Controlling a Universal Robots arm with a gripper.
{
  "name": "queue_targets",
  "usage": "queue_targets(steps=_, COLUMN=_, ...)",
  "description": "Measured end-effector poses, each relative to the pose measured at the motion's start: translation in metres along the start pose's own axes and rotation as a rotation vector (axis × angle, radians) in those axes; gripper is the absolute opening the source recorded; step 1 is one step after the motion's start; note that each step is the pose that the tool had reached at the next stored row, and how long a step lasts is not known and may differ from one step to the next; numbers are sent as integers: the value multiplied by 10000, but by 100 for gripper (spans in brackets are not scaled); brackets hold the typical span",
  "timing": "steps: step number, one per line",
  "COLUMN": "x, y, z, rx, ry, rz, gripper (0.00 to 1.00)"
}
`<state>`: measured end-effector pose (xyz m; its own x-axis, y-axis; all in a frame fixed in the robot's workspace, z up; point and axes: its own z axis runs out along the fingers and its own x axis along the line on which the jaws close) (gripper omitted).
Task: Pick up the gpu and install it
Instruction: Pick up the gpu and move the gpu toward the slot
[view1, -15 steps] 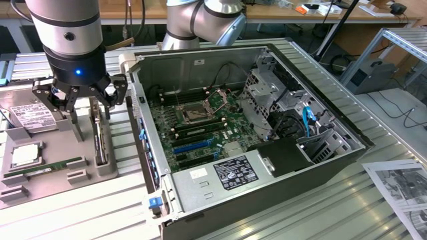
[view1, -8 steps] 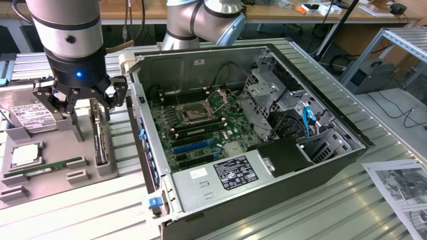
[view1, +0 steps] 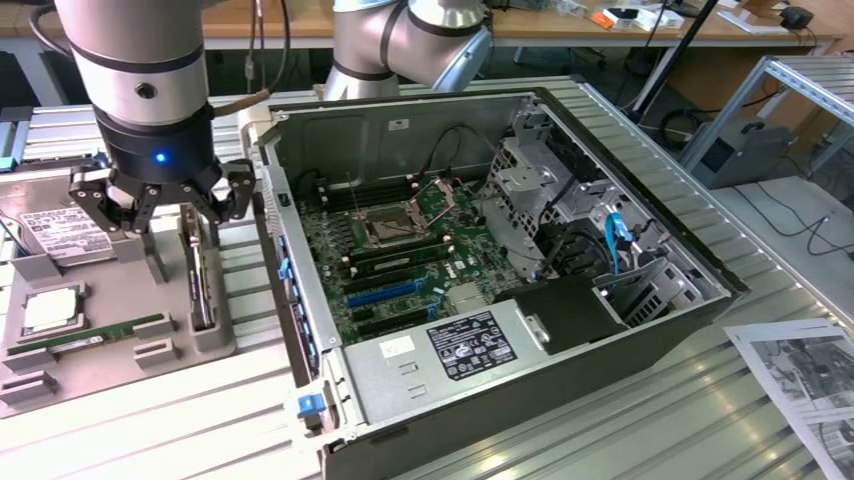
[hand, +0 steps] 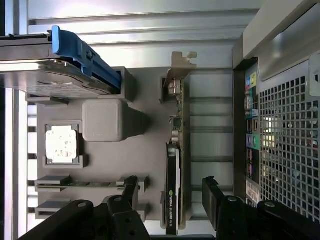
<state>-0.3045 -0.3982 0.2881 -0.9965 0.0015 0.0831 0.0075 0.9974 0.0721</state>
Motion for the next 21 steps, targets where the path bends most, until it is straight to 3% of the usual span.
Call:
queue_targets(steps=5, x=-5, y=-5, z=66, rx=2, ry=71, rz=5, gripper=63)
queue_targets(steps=13, x=-9, y=-5, z=69, rx=-2, ry=78, rz=5, gripper=63)
queue_targets(steps=16, x=-41, y=-5, z=65, rx=0, ry=264, rz=19, gripper=63)
queue_targets(steps=21, x=-36, y=-5, z=65, rx=1, ry=251, rz=19, gripper=63)
